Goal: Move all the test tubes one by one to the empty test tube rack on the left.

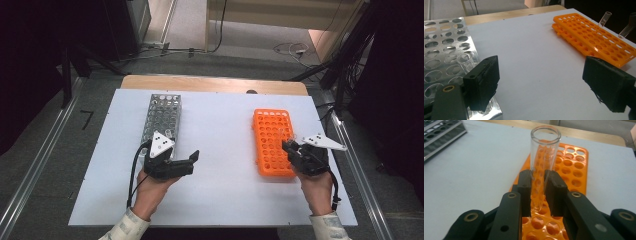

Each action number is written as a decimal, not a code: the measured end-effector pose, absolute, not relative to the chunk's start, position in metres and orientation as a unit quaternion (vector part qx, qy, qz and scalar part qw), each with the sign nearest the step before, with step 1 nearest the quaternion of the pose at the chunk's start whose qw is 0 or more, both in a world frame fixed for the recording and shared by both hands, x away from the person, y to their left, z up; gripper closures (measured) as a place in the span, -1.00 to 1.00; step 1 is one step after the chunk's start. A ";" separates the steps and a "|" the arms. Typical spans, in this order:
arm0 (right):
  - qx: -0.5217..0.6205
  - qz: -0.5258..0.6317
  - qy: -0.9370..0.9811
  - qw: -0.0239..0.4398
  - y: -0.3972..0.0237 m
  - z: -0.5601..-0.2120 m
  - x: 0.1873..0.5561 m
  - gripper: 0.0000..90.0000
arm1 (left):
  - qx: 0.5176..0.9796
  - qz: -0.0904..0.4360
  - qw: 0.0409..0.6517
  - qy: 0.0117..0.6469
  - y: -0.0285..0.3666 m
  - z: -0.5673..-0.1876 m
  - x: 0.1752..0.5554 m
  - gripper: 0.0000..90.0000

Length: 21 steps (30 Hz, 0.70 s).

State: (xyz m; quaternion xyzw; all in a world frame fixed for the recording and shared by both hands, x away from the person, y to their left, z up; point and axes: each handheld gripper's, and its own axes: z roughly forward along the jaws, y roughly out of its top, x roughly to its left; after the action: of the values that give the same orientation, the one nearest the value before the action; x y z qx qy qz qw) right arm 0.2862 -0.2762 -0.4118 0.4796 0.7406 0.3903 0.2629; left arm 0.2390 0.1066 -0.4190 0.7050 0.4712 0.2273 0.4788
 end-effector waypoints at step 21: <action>0.424 0.402 0.783 0.214 -0.223 -0.424 0.274 0.62 | 0.717 0.237 0.470 0.458 0.095 -0.422 0.236 -0.69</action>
State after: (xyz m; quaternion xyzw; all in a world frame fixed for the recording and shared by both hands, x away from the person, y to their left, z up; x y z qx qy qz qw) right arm 0.2745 -0.2230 -0.4240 0.4240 0.7827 0.4024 0.2136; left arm 0.2356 0.0951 -0.4217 0.7169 0.4578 0.2365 0.4696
